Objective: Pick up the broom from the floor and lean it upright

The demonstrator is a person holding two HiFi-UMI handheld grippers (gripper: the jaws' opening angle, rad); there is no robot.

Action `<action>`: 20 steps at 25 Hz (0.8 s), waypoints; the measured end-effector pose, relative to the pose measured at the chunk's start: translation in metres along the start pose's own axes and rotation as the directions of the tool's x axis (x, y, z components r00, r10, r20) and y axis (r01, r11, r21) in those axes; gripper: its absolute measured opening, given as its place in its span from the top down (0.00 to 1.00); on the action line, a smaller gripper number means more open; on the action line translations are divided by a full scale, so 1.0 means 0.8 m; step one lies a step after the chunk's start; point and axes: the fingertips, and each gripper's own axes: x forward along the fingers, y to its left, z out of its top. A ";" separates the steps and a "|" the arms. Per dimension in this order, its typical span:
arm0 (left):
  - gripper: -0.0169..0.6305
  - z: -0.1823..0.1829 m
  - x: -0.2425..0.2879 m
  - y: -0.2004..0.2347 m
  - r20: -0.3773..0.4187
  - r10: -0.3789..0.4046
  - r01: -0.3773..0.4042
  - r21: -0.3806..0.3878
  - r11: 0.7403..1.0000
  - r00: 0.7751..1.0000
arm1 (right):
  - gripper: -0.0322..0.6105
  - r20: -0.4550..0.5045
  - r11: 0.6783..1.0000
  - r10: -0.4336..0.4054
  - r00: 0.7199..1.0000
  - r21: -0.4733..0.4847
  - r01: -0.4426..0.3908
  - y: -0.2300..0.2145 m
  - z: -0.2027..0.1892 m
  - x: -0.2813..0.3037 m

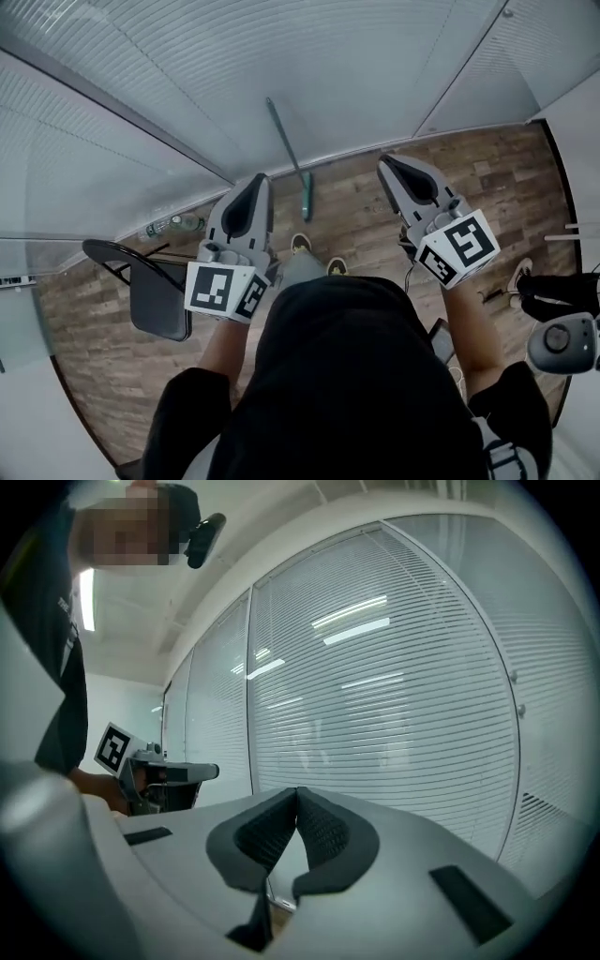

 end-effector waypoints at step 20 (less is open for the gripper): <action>0.94 -0.003 0.013 -0.042 -0.011 -0.043 0.043 0.006 0.999 0.999 | 0.92 -0.042 0.986 -0.167 0.985 0.005 0.167 -0.052 -0.020 -0.071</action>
